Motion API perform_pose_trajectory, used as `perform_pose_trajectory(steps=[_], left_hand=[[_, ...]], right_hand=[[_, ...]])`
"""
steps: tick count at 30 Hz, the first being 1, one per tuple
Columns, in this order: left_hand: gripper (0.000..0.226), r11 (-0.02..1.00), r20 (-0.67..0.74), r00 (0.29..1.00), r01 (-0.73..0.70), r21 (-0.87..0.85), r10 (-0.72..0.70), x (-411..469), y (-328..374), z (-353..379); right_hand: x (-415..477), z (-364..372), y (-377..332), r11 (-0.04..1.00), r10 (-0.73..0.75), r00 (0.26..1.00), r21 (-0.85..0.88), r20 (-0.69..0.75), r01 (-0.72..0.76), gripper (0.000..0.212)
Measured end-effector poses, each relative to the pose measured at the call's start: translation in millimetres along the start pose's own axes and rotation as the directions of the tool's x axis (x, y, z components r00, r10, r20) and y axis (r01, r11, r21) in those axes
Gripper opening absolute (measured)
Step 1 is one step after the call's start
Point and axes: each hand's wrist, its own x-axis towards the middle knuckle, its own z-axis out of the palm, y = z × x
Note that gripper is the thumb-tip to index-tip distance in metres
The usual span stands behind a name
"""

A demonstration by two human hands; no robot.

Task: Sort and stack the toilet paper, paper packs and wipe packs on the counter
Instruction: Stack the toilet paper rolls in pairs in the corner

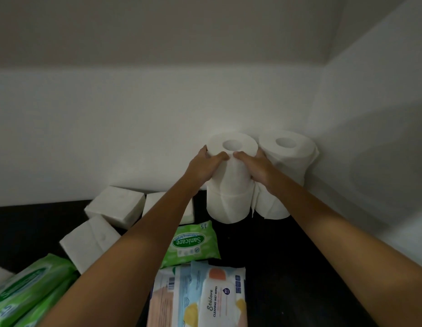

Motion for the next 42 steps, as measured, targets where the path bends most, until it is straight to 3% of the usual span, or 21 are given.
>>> perform_pose_trajectory(steps=[3, 8, 14, 17, 20, 22, 24, 26, 28, 30, 33, 37, 42], left_hand=[[0.056, 1.0, 0.01, 1.0, -0.005, 0.01, 0.005, -0.7, -0.3, -0.2], [0.051, 1.0, 0.009, 1.0, -0.001, 0.004, 0.001, -1.0, -2.0, -1.1], [0.057, 1.0, -0.004, 1.0, -0.023, -0.018, 0.023, -2.3, -5.7, 0.4], [0.073, 0.998, -0.048, 0.999, 0.013, -0.067, -0.016, -1.6, -13.8, 1.7], [0.076, 0.979, -0.075, 0.991, 0.099, -0.18, -0.114, -3.8, -23.6, 2.1], [0.075, 0.956, -0.045, 0.981, 0.174, -0.237, -0.19, -5.5, -30.2, 1.0], [0.073, 0.928, -0.01, 0.971, 0.224, -0.298, -0.238, -7.7, -36.2, 0.4], [0.07, 0.898, 0.009, 0.962, 0.258, -0.356, -0.272, -8.4, -41.2, 2.0], [0.073, 0.891, 0.025, 0.956, 0.281, -0.356, -0.292, -7.9, -44.8, 7.3], [0.077, 0.893, 0.024, 0.955, 0.286, -0.346, -0.296, -6.0, -47.7, 14.6], [0.077, 0.886, 0.004, 0.954, 0.28, -0.37, -0.3, -1.2, -53.4, 24.0], [0.08, 0.857, 0.025, 0.953, 0.282, -0.432, -0.301, 2.1, -58.9, 31.6], [0.076, 0.861, 0.011, 0.959, 0.26, -0.437, -0.284, 1.8, -56.3, 35.9]], right_hand=[[-1.4, 1.1, 0.6, 1.0, -0.006, 1.0, 0.018, -0.009, 0.006, 0.075], [-1.4, 1.9, 2.0, 1.0, 0.0, 1.0, 0.013, -0.005, 0.0, 0.104], [-9.4, 2.0, 2.4, 0.998, -0.058, 0.997, 0.031, -0.057, 0.06, 0.08], [-22.7, -7.8, 10.4, 0.976, -0.192, 0.964, 0.068, -0.186, 0.207, 0.058], [-39.3, -36.4, 26.3, 0.938, -0.268, 0.842, 0.074, -0.467, 0.339, 0.034], [-36.4, -55.9, 40.7, 0.931, -0.239, 0.779, 0.092, -0.579, 0.354, 0.049], [-34.8, -71.4, 50.5, 0.961, -0.152, 0.777, 0.093, -0.611, 0.261, 0.071], [-29.8, -80.2, 59.9, 0.978, -0.051, 0.824, 0.138, -0.564, 0.154, 0.081], [-21.4, -84.2, 66.9, 0.962, -0.036, 0.887, 0.223, -0.46, 0.155, 0.08], [2.3, -89.3, 87.0, 0.967, 0.006, 0.926, 0.237, -0.376, 0.09, 0.097], [17.2, -89.6, 92.6, 0.95, 0.044, 0.944, 0.305, -0.327, 0.062, 0.077], [15.6, -86.1, 77.9, 0.915, 0.036, 0.933, 0.388, -0.357, 0.114, 0.078], [15.6, -87.0, 72.2, 0.913, 0.083, 0.924, 0.399, -0.372, 0.079, 0.055]])
